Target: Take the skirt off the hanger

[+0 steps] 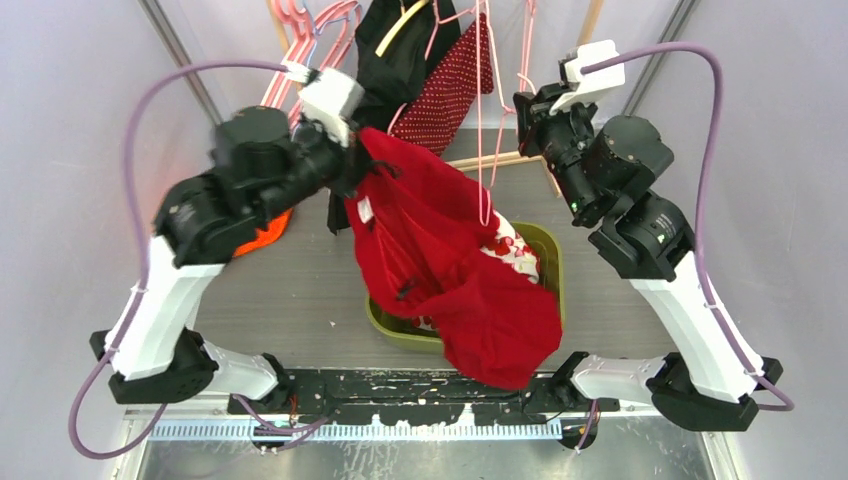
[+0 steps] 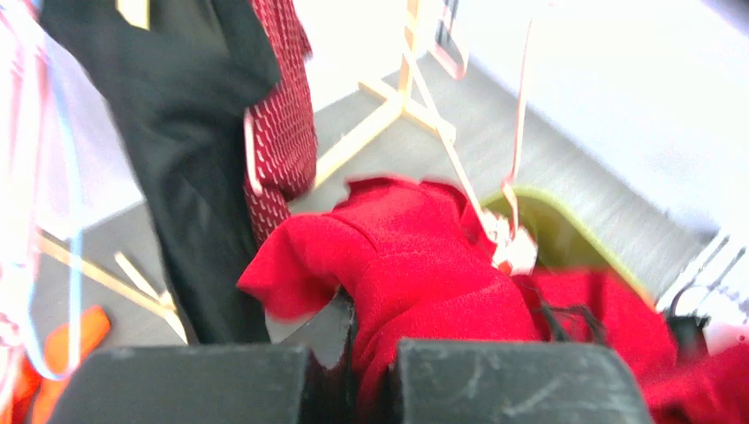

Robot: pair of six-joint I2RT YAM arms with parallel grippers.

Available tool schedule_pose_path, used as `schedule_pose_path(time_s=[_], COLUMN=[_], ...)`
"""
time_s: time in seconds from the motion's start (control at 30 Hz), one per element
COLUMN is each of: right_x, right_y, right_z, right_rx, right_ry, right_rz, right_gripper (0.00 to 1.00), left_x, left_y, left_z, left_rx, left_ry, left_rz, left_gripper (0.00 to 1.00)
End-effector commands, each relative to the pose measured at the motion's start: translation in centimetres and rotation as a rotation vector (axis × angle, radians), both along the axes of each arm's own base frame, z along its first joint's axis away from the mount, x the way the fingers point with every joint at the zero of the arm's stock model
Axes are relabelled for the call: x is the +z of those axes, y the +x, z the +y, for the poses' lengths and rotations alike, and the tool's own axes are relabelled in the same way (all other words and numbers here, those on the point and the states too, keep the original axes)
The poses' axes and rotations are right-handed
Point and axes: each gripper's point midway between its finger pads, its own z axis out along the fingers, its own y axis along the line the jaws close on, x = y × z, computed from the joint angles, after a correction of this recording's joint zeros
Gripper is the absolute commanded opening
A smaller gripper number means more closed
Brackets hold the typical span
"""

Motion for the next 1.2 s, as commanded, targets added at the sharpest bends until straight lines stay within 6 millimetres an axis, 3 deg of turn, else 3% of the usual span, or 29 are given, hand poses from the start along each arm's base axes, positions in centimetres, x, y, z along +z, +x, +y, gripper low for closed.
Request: schedule_pose_path(time_s=[0.0,0.07,0.17,0.27,0.4,0.6,0.93,1.17], right_x=[3.9,4.0,4.9,5.7,5.6,5.0,4.9,4.1], right_y=[-0.8,-0.8,-1.1,-1.6,-1.3,-1.0,-1.4,-1.3], right_z=[-2.2,-2.8,-4.6,-6.1,-6.2,-6.4,-7.3,-7.6], right_rx=[-0.069,-0.097,-0.17,-0.227,-0.246,-0.275,-0.307,-0.328], right_ry=[0.077,0.081,0.112,0.128,0.083,0.058,0.065,0.076], right_rz=[-0.122,-0.131,-0.172,-0.221,-0.225,-0.233,-0.254,-0.242], right_gripper=[0.01,0.01,0.01,0.01,0.01,0.01,0.01,0.01], left_x=[11.9,14.9,16.8,17.1,16.7,17.8,22.7,25.0], left_y=[-1.7,-1.9,-1.3,-0.4,1.0,0.9,-5.4,-11.8], left_z=[4.9,5.6,5.1,2.9,-0.5,-2.6,-1.4,-3.8], left_rx=[0.09,0.102,0.103,0.059,-0.007,-0.083,-0.293,-0.673], left_ry=[-0.24,-0.284,-0.292,-0.296,-0.303,-0.356,-0.564,-0.703], left_rz=[-0.279,-0.364,-0.415,-0.421,-0.406,-0.422,-0.46,-0.439], left_gripper=[0.0,0.0,0.0,0.0,0.0,0.0,0.0,0.0])
